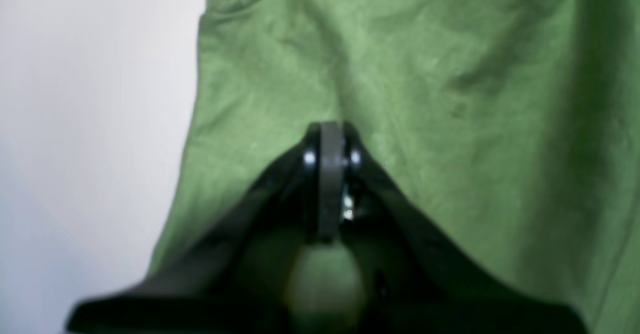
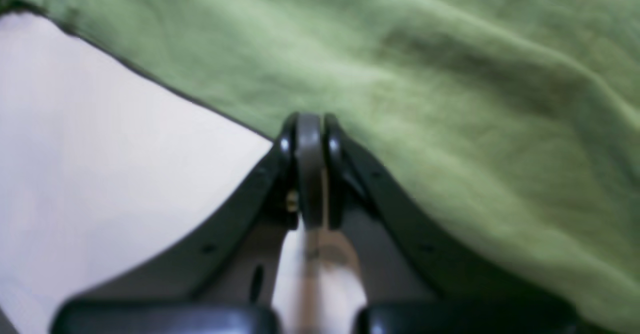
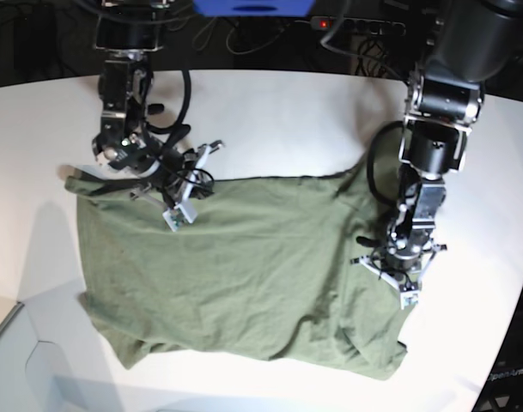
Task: Layout the t-shirt on the table in an organized manner, then fold the t-shirt properly
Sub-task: 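Grasp the shirt body with both grippers and drag it toward the robot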
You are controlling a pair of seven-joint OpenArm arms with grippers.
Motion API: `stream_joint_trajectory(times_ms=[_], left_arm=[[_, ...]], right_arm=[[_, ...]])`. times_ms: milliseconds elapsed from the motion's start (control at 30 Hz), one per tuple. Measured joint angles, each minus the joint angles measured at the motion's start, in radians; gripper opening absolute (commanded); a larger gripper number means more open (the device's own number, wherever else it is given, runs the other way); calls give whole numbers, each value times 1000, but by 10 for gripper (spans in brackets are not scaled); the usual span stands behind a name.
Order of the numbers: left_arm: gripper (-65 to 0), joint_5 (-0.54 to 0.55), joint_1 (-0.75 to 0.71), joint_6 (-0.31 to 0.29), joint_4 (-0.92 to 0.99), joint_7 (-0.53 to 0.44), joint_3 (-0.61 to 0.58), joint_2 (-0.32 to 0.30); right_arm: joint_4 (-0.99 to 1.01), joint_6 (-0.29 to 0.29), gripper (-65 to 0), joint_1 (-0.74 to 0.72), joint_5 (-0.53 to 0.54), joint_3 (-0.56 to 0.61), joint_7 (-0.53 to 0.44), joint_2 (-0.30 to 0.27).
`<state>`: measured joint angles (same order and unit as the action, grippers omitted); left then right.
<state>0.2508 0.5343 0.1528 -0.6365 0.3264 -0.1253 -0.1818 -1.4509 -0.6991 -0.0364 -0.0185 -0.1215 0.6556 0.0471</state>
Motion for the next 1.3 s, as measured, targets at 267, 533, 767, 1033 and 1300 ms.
stream_joint_trajectory(times_ms=[267, 533, 767, 1033, 1300], left_arm=[[-648, 3, -206, -9, -225, 6, 13, -66], [-648, -47, -531, 45, -646, 143, 15, -42], [-648, 9, -642, -5, -890, 380, -283, 88], [-648, 14, -665, 4, -1089, 456, -491, 85], [-649, 23, -637, 1, -1299, 464, -354, 29]], right_arm=[[319, -4, -650, -242, 27, -6, -47, -160], [652, 0, -650, -467, -2, -2, -199, -193], [713, 8, -650, -579, 1, 5, -235, -100], [563, 7, -650, -564, 4, -2, -206, -126], [73, 0, -650, -347, 11, -33, -52, -181]])
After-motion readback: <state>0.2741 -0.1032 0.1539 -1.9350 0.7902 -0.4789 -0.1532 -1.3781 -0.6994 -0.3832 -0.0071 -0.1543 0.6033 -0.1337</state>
